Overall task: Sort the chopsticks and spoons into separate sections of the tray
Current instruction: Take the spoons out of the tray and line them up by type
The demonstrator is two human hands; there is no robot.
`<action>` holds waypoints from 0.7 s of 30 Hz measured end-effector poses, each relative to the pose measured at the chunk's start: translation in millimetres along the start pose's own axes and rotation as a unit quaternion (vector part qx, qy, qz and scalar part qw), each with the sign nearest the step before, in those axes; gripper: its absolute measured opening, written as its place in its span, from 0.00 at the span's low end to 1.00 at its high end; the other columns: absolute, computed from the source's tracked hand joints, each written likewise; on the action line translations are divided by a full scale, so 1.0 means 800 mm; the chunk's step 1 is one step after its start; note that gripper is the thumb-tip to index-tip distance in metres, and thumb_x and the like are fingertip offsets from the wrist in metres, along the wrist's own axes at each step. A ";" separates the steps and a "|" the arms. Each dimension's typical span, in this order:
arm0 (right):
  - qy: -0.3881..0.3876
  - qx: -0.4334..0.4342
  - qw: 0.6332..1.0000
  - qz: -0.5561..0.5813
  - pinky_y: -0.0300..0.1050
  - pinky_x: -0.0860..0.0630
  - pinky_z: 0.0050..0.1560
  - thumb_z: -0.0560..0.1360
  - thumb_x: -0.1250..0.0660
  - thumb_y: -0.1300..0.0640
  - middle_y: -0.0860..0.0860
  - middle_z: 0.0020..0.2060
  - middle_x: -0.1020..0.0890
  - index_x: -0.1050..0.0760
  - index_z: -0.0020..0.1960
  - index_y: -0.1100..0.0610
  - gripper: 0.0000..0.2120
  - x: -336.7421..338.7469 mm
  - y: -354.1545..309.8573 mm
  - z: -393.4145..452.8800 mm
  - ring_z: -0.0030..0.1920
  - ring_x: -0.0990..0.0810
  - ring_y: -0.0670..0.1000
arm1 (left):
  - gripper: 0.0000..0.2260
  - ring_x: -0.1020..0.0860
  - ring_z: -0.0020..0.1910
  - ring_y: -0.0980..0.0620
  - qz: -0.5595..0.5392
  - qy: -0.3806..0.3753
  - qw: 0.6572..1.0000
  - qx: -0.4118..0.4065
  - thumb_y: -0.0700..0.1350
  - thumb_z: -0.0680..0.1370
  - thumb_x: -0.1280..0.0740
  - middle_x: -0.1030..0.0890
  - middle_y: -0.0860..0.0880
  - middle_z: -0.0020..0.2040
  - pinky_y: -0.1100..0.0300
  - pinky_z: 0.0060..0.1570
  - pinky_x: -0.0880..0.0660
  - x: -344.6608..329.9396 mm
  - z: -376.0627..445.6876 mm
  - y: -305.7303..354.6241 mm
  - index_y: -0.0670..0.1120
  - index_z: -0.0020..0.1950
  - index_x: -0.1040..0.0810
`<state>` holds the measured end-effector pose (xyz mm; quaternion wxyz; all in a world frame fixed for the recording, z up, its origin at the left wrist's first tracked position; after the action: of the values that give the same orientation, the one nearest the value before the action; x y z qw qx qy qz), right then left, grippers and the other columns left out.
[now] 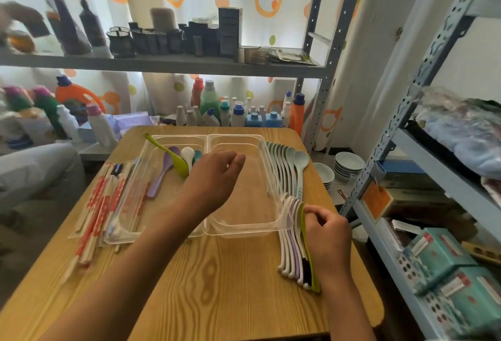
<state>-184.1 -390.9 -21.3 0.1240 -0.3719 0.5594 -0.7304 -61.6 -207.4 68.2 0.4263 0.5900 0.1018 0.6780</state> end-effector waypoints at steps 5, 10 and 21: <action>0.000 0.064 0.995 0.073 0.38 0.28 0.34 0.76 0.34 0.63 0.48 0.40 0.16 0.17 0.50 0.52 0.10 -0.042 -0.045 -0.009 0.35 0.21 0.45 | 0.16 0.22 0.43 0.54 0.035 0.008 0.999 0.023 0.54 0.82 0.43 0.20 0.52 0.45 0.54 0.44 0.25 0.018 0.000 -0.038 0.47 0.52 0.19; -0.050 0.128 0.987 0.079 0.30 0.24 0.43 0.76 0.33 0.64 0.43 0.43 0.17 0.17 0.52 0.53 0.10 -0.103 -0.100 -0.025 0.45 0.19 0.37 | 0.09 0.24 0.40 0.59 0.081 0.017 0.995 0.060 0.46 0.82 0.39 0.22 0.54 0.41 0.64 0.38 0.33 0.045 0.017 -0.085 0.50 0.50 0.20; -0.094 0.164 0.980 0.055 0.25 0.26 0.45 0.77 0.34 0.63 0.43 0.44 0.17 0.17 0.54 0.53 0.10 -0.160 -0.136 -0.018 0.47 0.21 0.35 | 0.15 0.26 0.59 0.49 0.364 -0.019 0.931 0.005 0.36 0.75 0.33 0.21 0.50 0.55 0.54 0.51 0.24 0.032 0.107 -0.191 0.50 0.59 0.20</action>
<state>-80.0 -266.8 24.1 0.2754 -0.3821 0.4371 -0.7662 85.8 -126.3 12.7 0.1490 0.6016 -0.1254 0.7747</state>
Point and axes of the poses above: each hand's wrist, its own z-axis towards the middle knuckle, its own x-axis out of the back of the hand, y = z × x, the point moved 3 cm from there along z, towards the middle knuckle
